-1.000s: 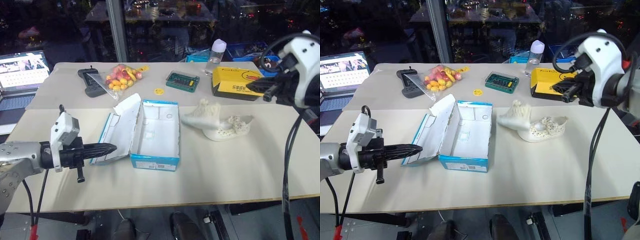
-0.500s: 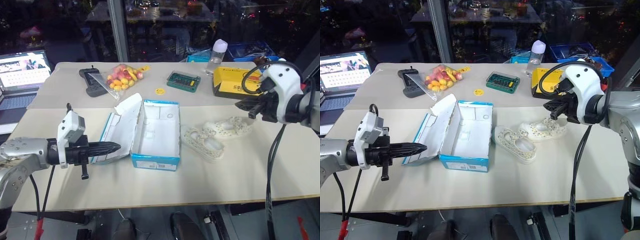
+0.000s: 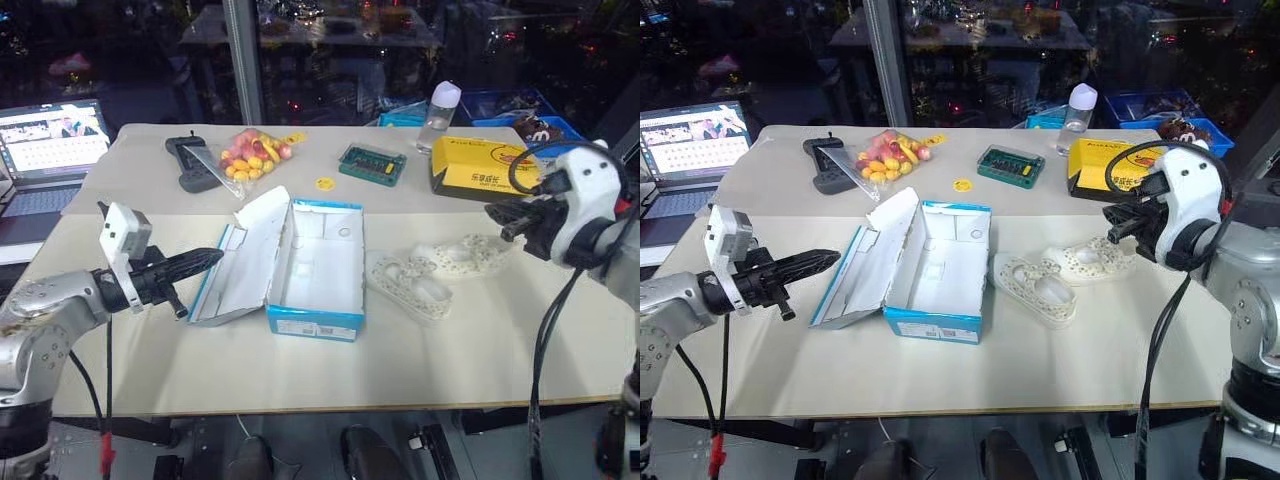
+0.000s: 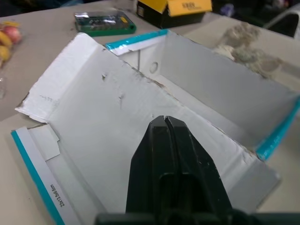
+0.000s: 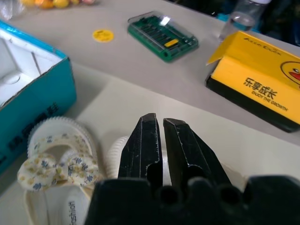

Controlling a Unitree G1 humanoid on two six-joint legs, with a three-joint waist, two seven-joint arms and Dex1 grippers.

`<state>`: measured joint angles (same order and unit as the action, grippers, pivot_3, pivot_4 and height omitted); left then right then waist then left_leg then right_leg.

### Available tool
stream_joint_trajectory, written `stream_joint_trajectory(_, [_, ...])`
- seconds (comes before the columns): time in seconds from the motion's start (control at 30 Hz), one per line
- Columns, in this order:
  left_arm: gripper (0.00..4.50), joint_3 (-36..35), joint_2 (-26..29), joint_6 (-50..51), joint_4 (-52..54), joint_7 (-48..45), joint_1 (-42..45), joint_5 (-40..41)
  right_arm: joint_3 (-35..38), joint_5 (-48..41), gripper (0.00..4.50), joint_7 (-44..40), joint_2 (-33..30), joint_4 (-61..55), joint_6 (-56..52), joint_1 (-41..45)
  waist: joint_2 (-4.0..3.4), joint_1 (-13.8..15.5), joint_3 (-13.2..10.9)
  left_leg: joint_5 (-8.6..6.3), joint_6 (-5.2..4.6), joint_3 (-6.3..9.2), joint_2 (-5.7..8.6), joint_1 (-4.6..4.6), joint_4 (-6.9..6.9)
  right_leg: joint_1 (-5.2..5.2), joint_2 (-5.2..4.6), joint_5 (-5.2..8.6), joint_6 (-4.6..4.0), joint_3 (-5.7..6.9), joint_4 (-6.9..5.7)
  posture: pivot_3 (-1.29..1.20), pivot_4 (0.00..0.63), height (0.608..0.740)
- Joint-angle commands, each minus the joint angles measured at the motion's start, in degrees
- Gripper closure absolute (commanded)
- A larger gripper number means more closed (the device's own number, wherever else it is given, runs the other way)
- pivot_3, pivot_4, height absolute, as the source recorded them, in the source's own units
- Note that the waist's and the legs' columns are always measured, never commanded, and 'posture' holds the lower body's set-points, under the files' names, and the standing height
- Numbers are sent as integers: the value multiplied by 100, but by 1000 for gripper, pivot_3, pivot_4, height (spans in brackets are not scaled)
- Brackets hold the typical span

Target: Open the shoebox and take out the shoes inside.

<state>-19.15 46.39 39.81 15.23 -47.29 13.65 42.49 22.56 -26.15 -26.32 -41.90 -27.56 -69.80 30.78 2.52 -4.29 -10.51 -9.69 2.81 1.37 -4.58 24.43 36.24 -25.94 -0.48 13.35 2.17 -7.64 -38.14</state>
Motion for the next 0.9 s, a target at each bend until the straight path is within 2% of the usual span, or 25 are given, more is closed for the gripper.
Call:
stream_joint_trajectory(0.03, [4500,-143,-177,-199,-39,265,70,-92,370,32,4026,267,235,-466,416,-335,0,18,0,0,0,1,0,0,0,0,0,-1,0,0,0,0,150,726])
stream_joint_trajectory(0.17, [4500,-326,-509,-396,-297,992,155,-432,532,239,4026,699,605,-910,866,-815,0,34,1,1,-1,2,2,-3,1,13,0,-1,1,0,4,0,150,726])
stream_joint_trajectory(0.37, [4500,-750,-404,-567,-457,1291,-74,-706,239,508,4026,1153,794,-1223,1117,-1129,0,10,1,1,0,2,1,-17,7,27,0,-9,7,-3,4,0,150,726])
stream_joint_trajectory(0.6, [4500,-1009,-475,-661,-768,1744,-132,-1009,-320,751,4026,1238,904,-1110,1477,-1581,1,16,1,1,0,2,3,-38,11,61,-2,11,-27,-3,13,0,150,726])
stream_joint_trajectory(0.73, [4500,-1213,-628,-732,-938,1974,-180,-1060,-219,711,4026,1296,1179,-962,1708,-1741,3,22,3,1,1,3,5,-41,10,67,-4,12,-27,-3,17,0,150,726])
stream_joint_trajectory(0.9, [4500,-1436,-902,-981,-1017,2341,-229,-1167,-424,1002,4026,1364,1237,-651,2195,-1967,5,24,3,1,1,3,5,-42,9,68,-4,11,-26,-3,19,0,150,726])
